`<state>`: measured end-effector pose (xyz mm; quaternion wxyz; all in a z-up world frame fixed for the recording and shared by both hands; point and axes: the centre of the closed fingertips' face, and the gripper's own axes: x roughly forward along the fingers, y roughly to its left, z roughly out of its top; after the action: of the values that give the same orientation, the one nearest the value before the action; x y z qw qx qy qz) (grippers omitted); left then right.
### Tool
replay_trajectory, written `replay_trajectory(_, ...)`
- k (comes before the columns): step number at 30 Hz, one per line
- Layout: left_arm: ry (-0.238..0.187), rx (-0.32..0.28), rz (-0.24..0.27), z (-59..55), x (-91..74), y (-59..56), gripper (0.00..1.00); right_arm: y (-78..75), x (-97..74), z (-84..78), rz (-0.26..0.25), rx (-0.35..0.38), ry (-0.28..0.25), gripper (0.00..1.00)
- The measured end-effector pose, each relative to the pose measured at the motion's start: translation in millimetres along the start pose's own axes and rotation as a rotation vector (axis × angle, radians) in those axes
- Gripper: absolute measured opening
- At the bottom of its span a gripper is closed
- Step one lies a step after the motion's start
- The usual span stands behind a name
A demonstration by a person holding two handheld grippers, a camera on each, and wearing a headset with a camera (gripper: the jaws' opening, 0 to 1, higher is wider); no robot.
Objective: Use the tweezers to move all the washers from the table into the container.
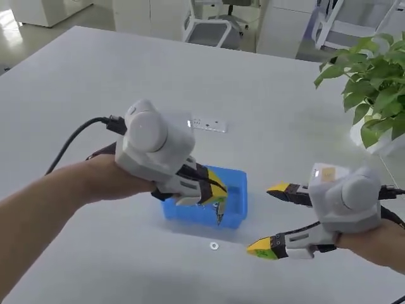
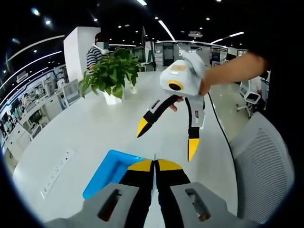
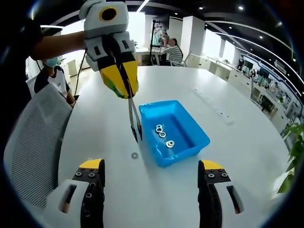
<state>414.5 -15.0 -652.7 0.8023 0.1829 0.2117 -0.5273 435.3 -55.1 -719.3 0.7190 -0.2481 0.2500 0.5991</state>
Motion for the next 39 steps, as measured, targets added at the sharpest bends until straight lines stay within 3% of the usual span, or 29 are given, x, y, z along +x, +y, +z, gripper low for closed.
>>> replay_trajectory(14, 0.018, -0.015, -0.032, -20.1, 17.4, -5.4, 0.05, 9.8, 4.8, -10.2, -0.002, 0.051, 0.001, 1.0)
replay_trajectory(26, 0.05, -0.014, -0.057, -33.2, 26.7, -10.8, 0.05, 19.9, 9.7, -17.6, 0.014, 0.076, 0.015, 1.0)
replay_trajectory(39, 0.049, -0.028, -0.059, -39.0, 29.5, -11.3, 0.05, 24.0, 10.8, -21.0, 0.018, 0.076, 0.023, 1.0)
